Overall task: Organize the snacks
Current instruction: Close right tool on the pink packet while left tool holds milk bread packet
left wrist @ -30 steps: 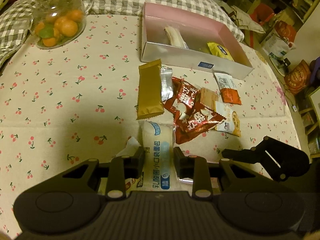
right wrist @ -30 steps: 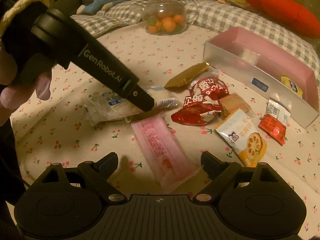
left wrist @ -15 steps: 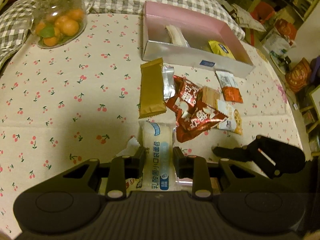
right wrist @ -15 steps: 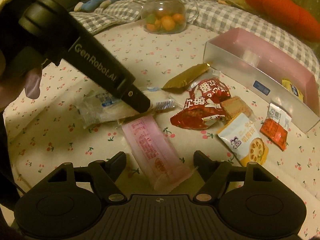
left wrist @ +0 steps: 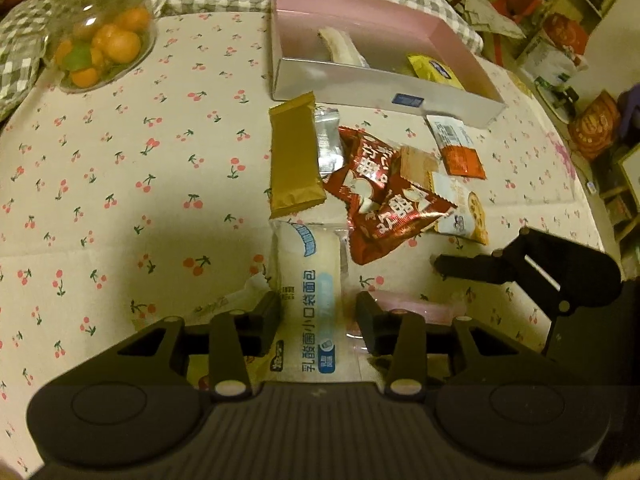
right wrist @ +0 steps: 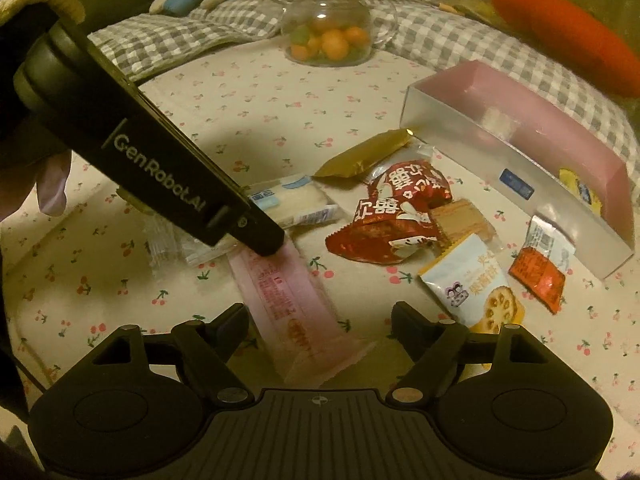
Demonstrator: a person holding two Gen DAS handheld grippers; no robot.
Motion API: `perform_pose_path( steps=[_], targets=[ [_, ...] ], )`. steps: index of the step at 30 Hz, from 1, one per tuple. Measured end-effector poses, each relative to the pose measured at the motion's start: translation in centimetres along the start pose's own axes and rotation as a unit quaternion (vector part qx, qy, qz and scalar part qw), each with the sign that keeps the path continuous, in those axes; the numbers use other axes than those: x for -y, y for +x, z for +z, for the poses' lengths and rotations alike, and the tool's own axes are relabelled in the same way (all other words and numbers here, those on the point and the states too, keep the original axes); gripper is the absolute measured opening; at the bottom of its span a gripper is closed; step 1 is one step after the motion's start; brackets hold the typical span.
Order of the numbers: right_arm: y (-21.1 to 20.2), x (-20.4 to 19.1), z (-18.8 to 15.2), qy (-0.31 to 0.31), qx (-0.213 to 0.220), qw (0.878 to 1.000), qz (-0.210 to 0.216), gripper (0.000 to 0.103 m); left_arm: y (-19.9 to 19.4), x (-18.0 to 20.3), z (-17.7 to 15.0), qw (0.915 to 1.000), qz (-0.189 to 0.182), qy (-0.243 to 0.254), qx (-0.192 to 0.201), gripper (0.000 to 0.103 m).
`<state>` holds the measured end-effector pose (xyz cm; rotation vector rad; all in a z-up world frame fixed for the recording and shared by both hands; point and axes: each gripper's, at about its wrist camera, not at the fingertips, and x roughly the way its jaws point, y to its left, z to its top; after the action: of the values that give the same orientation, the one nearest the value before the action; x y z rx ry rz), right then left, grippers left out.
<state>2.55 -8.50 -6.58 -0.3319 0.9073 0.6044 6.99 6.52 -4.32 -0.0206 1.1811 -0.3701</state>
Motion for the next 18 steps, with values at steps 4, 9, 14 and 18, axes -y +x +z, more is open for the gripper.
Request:
perform_pose_path(
  steps=[4,9,14,18],
  targets=[
    [-0.3,-0.1,-0.1,0.007,0.001,1.0,0.03,0.081,-0.1,-0.5,0.0,0.9997,0.001,-0.021,0.009,0.029],
    [-1.3,-0.8,-0.1,0.007,-0.016,0.997,0.079,0.08,-0.6,-0.8,0.1,0.9993,-0.003,-0.032,0.018,0.028],
    [-1.7,-1.0,0.3,0.001,-0.004,0.999,0.048,0.08,-1.3,-0.8,0.2,0.999,-0.008,-0.033,0.03,0.027],
    [-0.6,-0.9,0.6,0.002,-0.01,1.0,0.028,0.078,-1.4,-1.0,0.3,0.9986,-0.009,-0.04,0.034,0.026]
  ],
)
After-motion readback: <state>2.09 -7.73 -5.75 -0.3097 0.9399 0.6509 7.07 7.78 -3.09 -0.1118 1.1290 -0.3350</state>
